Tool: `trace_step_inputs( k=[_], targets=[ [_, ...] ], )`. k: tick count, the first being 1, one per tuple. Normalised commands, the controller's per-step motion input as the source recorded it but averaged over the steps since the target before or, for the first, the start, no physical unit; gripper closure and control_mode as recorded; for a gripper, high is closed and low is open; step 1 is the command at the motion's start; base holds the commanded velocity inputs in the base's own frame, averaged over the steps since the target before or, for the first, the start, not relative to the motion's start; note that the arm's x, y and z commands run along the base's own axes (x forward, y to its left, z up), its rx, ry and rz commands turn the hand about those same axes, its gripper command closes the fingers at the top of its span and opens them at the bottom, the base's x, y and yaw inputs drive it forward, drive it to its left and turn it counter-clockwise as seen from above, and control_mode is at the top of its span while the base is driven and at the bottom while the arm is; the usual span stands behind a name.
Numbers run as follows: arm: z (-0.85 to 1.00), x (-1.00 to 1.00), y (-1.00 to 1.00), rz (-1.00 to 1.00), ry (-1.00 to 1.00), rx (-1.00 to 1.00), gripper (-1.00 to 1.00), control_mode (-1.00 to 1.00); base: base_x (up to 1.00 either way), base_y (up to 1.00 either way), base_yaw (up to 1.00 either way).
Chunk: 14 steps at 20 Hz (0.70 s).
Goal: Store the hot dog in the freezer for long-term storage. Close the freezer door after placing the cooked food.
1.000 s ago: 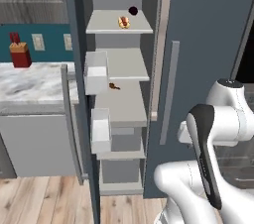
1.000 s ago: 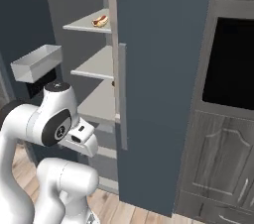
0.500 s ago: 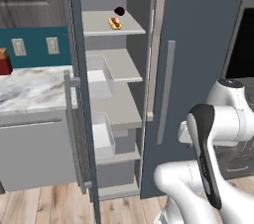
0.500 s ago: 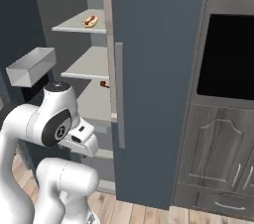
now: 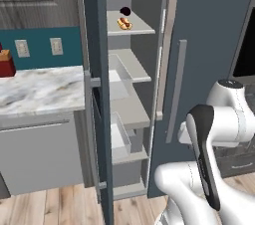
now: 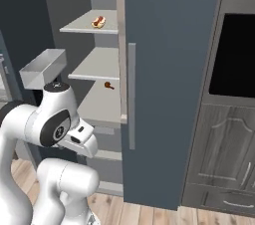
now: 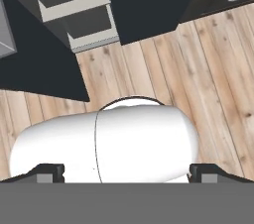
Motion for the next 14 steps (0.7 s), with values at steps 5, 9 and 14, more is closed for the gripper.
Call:
trace_step_inputs(
  k=[5, 9, 14],
  targets=[
    [0.00, 0.00, 0.00, 0.00, 0.00, 0.00, -1.00, 1.00, -0.09, 0.07, 0.00],
    [0.00, 0.00, 0.00, 0.00, 0.00, 0.00, -1.00, 1.00, -0.08, 0.09, 0.01],
    [0.00, 0.00, 0.00, 0.00, 0.00, 0.00, -1.00, 1.00, -0.26, 0.06, 0.05]
  ],
)
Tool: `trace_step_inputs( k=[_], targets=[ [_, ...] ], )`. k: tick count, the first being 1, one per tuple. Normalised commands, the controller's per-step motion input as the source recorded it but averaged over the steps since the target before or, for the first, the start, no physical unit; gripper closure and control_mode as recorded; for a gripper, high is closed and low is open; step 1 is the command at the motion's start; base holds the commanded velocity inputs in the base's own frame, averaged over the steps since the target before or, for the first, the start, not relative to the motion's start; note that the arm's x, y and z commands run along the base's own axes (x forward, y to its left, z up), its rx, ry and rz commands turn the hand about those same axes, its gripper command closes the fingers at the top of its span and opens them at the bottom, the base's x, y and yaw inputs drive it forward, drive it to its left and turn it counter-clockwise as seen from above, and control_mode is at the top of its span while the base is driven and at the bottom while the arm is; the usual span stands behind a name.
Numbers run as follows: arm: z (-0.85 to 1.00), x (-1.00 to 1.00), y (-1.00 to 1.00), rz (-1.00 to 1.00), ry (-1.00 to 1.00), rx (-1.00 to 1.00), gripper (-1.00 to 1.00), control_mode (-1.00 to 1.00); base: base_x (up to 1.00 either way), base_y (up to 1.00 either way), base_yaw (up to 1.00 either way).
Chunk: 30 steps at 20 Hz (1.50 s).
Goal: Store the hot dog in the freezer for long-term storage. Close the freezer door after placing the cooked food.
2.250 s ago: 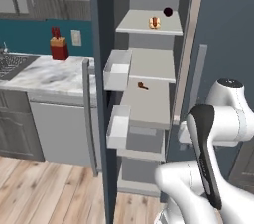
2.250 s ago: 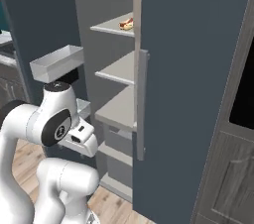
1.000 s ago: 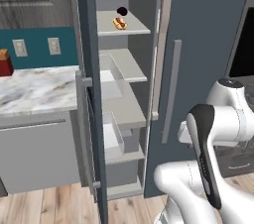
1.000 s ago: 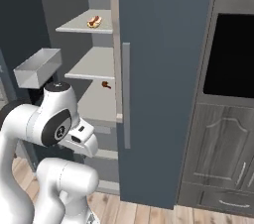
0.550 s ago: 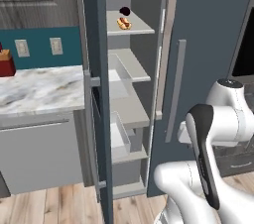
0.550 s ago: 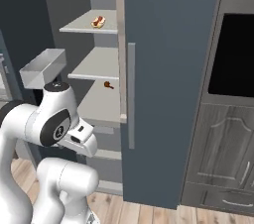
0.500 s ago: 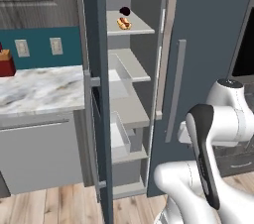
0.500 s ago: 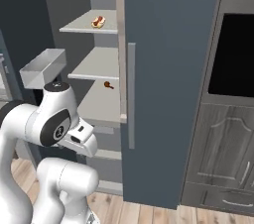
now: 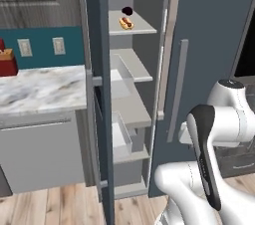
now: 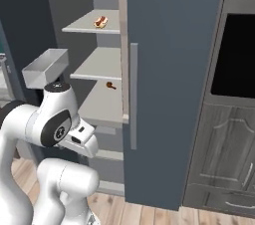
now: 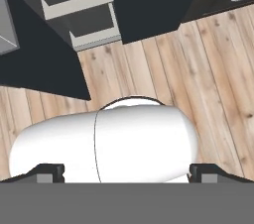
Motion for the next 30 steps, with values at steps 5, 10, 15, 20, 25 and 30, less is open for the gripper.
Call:
trace_step_inputs(
  k=[5, 10, 15, 20, 25, 30],
  targets=[
    [0.00, 0.00, 0.00, 0.00, 0.00, 0.00, -1.00, 1.00, -0.41, 0.02, 0.05],
    [0.00, 0.00, 0.00, 0.00, 0.00, 0.00, -1.00, 1.00, -0.41, 0.06, 0.04],
    [0.00, 0.00, 0.00, 0.00, 0.00, 0.00, -1.00, 1.00, -0.34, 0.18, 0.04],
    [0.00, 0.00, 0.00, 0.00, 0.00, 0.00, -1.00, 1.00, -0.29, 0.31, 0.06],
    [0.00, 0.00, 0.00, 0.00, 0.00, 0.00, -1.00, 1.00, -0.17, 0.33, 0.06],
    [0.00, 0.00, 0.00, 0.00, 0.00, 0.00, -1.00, 1.00, 0.00, 0.33, 0.03]
  ],
)
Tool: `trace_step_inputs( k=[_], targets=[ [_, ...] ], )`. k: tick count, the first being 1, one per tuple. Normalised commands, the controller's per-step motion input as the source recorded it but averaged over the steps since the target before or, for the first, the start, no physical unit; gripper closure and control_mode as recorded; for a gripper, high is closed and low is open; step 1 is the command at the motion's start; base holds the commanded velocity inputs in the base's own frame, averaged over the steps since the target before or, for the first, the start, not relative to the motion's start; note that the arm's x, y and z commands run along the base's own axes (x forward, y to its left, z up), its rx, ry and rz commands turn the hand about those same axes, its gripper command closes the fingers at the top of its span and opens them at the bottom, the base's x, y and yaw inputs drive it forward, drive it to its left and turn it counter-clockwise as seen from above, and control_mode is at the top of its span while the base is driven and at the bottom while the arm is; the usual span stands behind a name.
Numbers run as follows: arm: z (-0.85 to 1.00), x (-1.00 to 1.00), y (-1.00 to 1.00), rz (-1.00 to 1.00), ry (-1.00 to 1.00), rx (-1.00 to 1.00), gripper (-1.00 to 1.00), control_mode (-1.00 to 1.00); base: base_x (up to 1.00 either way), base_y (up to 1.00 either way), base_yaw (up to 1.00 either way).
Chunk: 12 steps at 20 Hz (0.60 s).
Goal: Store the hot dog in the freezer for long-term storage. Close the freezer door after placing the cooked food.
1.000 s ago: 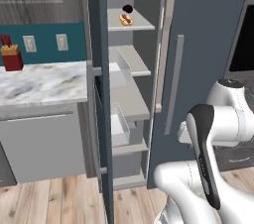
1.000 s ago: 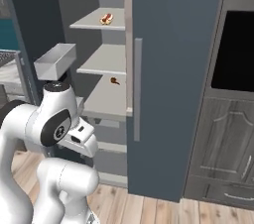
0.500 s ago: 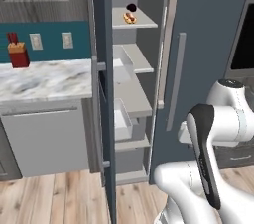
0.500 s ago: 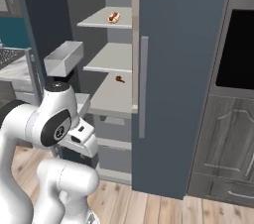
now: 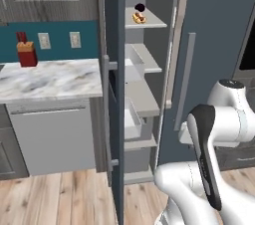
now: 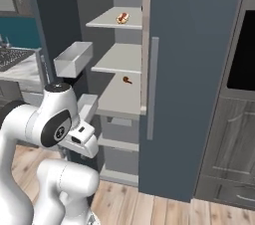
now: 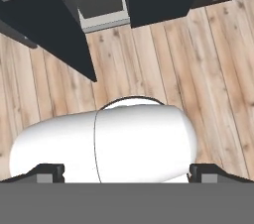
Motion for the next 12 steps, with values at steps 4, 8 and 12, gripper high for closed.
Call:
trace_step_inputs(
  k=[4, 8, 12],
  targets=[
    [0.00, 0.00, 0.00, 0.00, 0.00, 0.00, -1.00, 1.00, 0.00, 0.39, 0.00],
    [0.00, 0.00, 0.00, 0.00, 0.00, 0.00, -1.00, 1.00, 0.00, 0.34, 0.00],
    [0.00, 0.00, 0.00, 0.00, 0.00, 0.00, -1.00, 1.00, 0.00, 0.21, 0.00]
  ],
)
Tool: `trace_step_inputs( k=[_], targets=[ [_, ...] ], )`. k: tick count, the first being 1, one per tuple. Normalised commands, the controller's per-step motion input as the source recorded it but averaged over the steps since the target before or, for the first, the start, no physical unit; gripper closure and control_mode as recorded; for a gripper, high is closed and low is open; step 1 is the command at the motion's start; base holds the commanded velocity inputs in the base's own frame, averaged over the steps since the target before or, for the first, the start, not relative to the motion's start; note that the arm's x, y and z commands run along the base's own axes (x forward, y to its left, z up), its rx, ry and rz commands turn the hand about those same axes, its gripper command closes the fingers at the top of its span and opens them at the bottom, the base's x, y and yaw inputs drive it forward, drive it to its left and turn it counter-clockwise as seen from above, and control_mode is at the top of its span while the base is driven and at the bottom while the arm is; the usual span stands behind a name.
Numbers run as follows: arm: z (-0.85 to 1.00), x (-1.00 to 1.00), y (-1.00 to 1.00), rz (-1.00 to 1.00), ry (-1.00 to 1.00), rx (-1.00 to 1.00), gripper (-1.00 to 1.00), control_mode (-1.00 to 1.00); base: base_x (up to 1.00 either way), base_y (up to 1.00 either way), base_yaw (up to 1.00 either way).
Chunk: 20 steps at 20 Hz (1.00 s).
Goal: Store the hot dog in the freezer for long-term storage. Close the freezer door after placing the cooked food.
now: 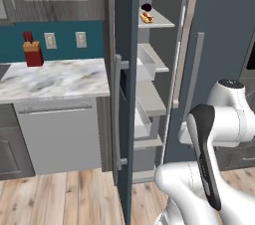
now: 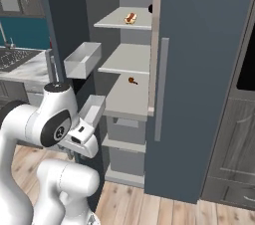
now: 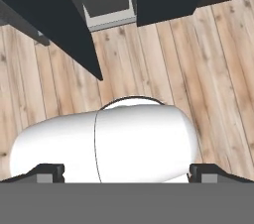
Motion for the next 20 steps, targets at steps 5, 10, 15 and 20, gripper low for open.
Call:
trace_step_inputs(
  k=[5, 10, 15, 20],
  targets=[
    [0.00, 0.00, 0.00, 0.00, 0.00, 0.00, -1.00, 1.00, 0.00, 0.04, 0.00],
    [0.00, 0.02, 0.08, -0.02, 0.00, 0.00, -1.00, -1.00, 0.00, 0.00, 0.00],
    [0.00, 0.14, 0.32, -0.14, -0.05, -0.01, -1.00, -1.00, 0.00, 0.00, 0.00],
    [0.00, 0.06, 0.66, -0.27, -0.07, -0.05, -1.00, -1.00, 0.00, 0.00, 0.00]
  ],
)
